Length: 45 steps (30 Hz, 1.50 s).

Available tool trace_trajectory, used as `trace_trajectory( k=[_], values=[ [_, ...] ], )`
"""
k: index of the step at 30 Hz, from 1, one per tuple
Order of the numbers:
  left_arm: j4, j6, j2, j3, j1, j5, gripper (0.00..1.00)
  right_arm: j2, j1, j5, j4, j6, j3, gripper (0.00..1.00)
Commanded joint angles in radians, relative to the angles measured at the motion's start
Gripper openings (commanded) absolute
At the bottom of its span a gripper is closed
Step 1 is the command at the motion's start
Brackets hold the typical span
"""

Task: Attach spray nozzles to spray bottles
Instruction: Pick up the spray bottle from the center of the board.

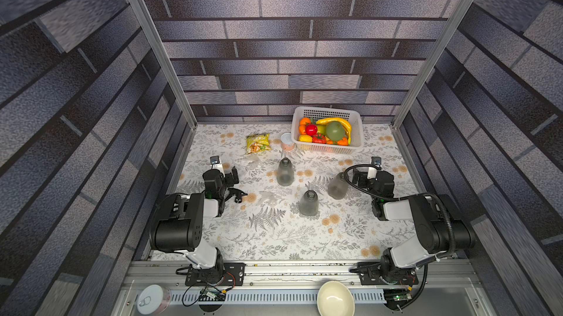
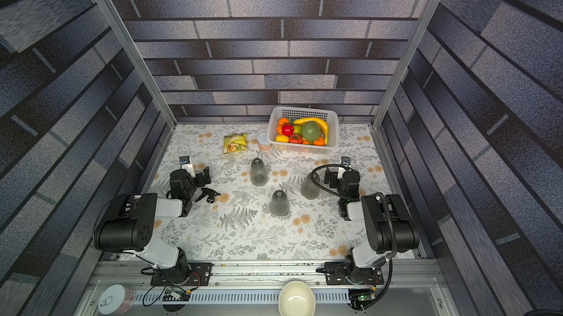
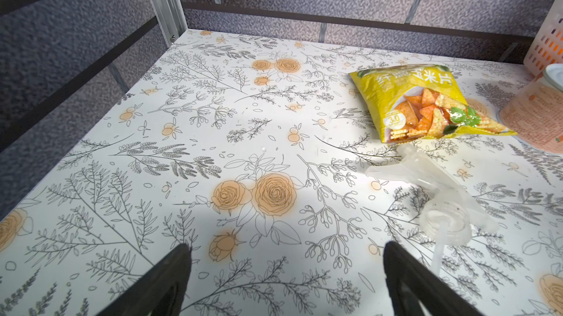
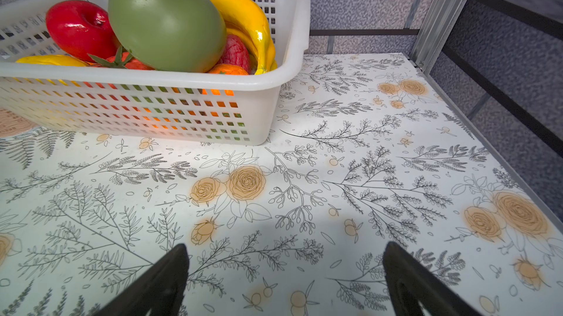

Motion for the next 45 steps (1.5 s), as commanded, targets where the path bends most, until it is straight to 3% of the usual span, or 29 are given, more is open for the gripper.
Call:
trace_trajectory(
  k=[1, 13, 22, 26, 30, 33, 36, 39, 40, 42, 45],
  values=[
    [0.006, 0.026, -0.013, 0.008, -0.006, -0.022, 1.00, -0.011, -0.006, -0.006, -0.005, -0.004, 0.009, 1.00],
    [0.002, 0.013, -0.013, 0.009, 0.013, 0.013, 1.00, -0.011, -0.007, -0.007, -0.005, -0.005, 0.010, 1.00],
    [-0.006, 0.001, -0.015, 0.014, 0.012, -0.024, 1.00, -0.010, -0.007, 0.001, -0.003, -0.003, 0.010, 1.00],
    [-0.172, 0.003, -0.167, 0.042, 0.002, -0.053, 1.00, -0.032, -0.008, 0.112, -0.026, 0.032, 0.017, 1.00],
    [-0.446, -0.052, -0.435, 0.107, -0.016, -0.137, 1.00, -0.208, -0.008, 0.264, -0.415, 0.083, 0.159, 1.00],
    [-0.669, -0.145, -0.624, 0.211, -0.030, -0.176, 1.00, -0.346, -0.006, 0.286, -0.629, 0.136, 0.263, 1.00],
    [-0.967, -0.347, -0.746, 0.363, -0.040, -0.238, 1.00, -0.476, -0.006, 0.299, -0.911, 0.283, 0.402, 1.00],
    [-1.210, -0.523, -0.846, 0.500, 0.006, -0.115, 1.00, -0.593, -0.008, 0.297, -1.130, 0.537, 0.498, 1.00],
    [-1.252, -0.556, -0.884, 0.511, 0.027, -0.083, 1.00, -0.625, -0.009, 0.258, -1.155, 0.596, 0.502, 1.00],
    [-1.161, -0.560, -0.996, 0.454, 0.068, -0.028, 1.00, -0.659, -0.012, 0.094, -1.137, 0.541, 0.519, 0.86],
    [-1.142, -0.628, -1.119, 0.422, 0.141, 0.018, 1.00, -0.593, -0.011, -0.050, -1.377, 0.499, 0.687, 0.74]
  ],
)
